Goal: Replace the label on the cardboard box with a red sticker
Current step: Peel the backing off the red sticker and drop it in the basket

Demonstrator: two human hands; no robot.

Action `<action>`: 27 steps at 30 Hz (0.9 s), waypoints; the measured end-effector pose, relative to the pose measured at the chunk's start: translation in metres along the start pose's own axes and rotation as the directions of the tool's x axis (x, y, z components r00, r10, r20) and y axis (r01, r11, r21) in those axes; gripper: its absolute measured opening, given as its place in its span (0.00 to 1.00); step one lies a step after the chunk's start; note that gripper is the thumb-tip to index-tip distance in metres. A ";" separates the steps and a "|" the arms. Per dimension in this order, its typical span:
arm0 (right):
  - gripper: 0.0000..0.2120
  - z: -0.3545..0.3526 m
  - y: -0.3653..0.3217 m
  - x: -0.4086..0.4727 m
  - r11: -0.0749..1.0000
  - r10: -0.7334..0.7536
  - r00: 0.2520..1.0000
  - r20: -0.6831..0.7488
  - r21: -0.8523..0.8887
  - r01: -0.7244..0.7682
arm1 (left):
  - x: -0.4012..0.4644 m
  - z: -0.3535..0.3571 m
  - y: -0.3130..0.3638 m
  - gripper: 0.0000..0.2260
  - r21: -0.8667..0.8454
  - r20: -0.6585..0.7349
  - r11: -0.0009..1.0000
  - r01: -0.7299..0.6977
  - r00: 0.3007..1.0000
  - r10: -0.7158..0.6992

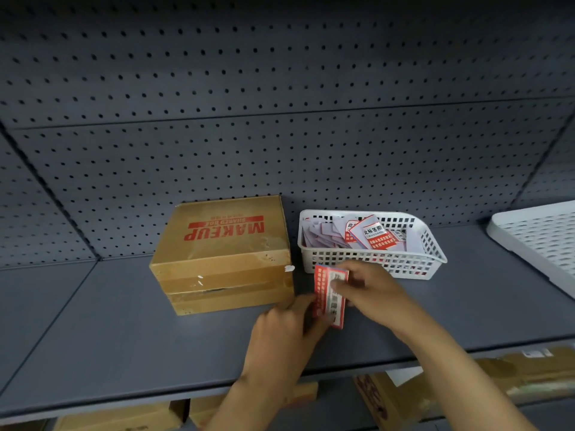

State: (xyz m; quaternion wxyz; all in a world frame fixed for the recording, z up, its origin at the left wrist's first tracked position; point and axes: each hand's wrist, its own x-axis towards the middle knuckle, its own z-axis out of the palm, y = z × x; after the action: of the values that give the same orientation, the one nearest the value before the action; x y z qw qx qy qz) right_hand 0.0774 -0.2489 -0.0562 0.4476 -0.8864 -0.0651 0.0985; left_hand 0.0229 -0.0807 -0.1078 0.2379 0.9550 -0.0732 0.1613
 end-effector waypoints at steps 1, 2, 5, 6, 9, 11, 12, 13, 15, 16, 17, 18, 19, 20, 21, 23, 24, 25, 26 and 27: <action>0.10 -0.003 -0.007 -0.001 0.999 -0.044 0.999 -0.032 0.006 0.044 | 0.001 -0.007 0.002 0.18 -0.096 -0.022 0.994 0.045 0.999 -0.048; 0.10 -0.007 -0.014 -0.003 0.996 -0.090 0.995 -0.043 0.008 0.090 | 0.004 -0.017 0.004 0.16 -0.221 -0.055 0.972 0.078 0.994 -0.093; 0.13 -0.020 -0.034 -0.009 0.982 -0.188 0.981 0.050 0.034 0.186 | 0.020 -0.051 0.010 0.15 -0.509 -0.122 0.858 0.071 0.981 -0.153; 0.14 -0.023 -0.040 -0.011 0.975 -0.221 0.971 0.085 0.026 0.220 | 0.027 -0.063 0.011 0.14 -0.545 -0.109 0.836 0.055 0.985 -0.136; 0.18 -0.033 -0.058 -0.009 0.953 -0.302 0.947 0.108 0.021 0.302 | 0.047 -0.089 0.012 0.11 -0.613 0.016 0.785 0.090 0.995 -0.102; 0.21 -0.037 -0.070 -0.007 0.947 -0.319 0.947 0.042 0.052 0.317 | 0.056 -0.104 0.011 0.09 -0.687 0.092 0.701 0.189 0.980 -0.174; 0.21 -0.038 -0.074 -0.005 0.941 -0.334 0.942 -0.033 0.042 0.335 | 0.059 -0.109 0.011 0.08 -0.736 0.158 0.626 0.256 0.965 -0.209; 0.20 -0.038 -0.078 -0.003 0.931 -0.364 0.922 -0.130 -0.004 0.366 | 0.060 -0.114 0.011 0.08 -0.776 0.225 0.544 0.318 0.946 -0.232; 0.18 -0.033 -0.085 -0.002 0.892 -0.453 0.833 -0.317 -0.162 0.423 | 0.061 -0.122 0.012 0.06 -0.830 0.304 0.402 0.388 0.917 -0.258; 0.15 -0.030 -0.088 -0.002 0.860 -0.509 0.772 -0.380 -0.249 0.445 | 0.060 -0.125 0.014 0.06 -0.854 0.318 0.337 0.397 0.910 -0.266; 0.12 -0.026 -0.089 -0.003 0.830 -0.557 0.718 -0.417 -0.300 0.470 | 0.059 -0.127 0.014 0.05 -0.876 0.323 0.276 0.395 0.906 -0.272; 0.08 -0.021 -0.092 -0.005 0.812 -0.583 0.687 -0.434 -0.299 0.501 | 0.058 -0.129 0.014 0.05 -0.893 0.330 0.220 0.392 0.904 -0.272; 0.05 -0.017 -0.093 -0.008 0.808 -0.585 0.685 -0.435 -0.243 0.536 | 0.057 -0.131 0.015 0.06 -0.903 0.337 0.181 0.390 0.903 -0.265; 0.03 -0.013 -0.095 -0.011 0.811 -0.573 0.705 -0.418 -0.165 0.562 | 0.056 -0.132 0.014 0.06 -0.908 0.341 0.160 0.387 0.905 -0.254; 0.03 -0.010 -0.096 -0.012 0.812 -0.562 0.724 -0.400 -0.104 0.574 | 0.056 -0.132 0.013 0.06 -0.912 0.338 0.156 0.380 0.910 -0.240; 0.04 -0.005 -0.097 -0.014 0.811 -0.558 0.735 -0.385 -0.065 0.581 | 0.054 -0.133 0.011 0.05 -0.918 0.321 0.166 0.361 0.920 -0.223; 0.04 -0.003 -0.098 -0.014 0.811 -0.556 0.737 -0.384 -0.058 0.582 | 0.054 -0.134 0.011 0.05 -0.920 0.303 0.186 0.345 0.927 -0.222; 0.04 -0.001 -0.099 -0.014 0.811 -0.554 0.738 -0.385 -0.050 0.583 | 0.054 -0.132 0.010 0.04 -0.920 0.275 0.221 0.324 0.934 -0.227; 0.05 0.000 -0.099 -0.015 0.809 -0.553 0.737 -0.389 -0.039 0.586 | 0.054 -0.132 0.009 0.03 -0.916 0.240 0.267 0.299 0.943 -0.233; 0.06 0.001 -0.100 -0.015 0.807 -0.550 0.735 -0.397 -0.028 0.590 | 0.054 -0.130 0.009 0.02 -0.908 0.201 0.320 0.271 0.951 -0.236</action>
State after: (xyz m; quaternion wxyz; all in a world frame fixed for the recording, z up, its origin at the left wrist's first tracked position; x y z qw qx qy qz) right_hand 0.0600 -0.1926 0.0255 0.5033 -0.8015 -0.2391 -0.2170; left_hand 0.0362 -0.0292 0.0234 0.7538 0.6560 -0.0048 0.0379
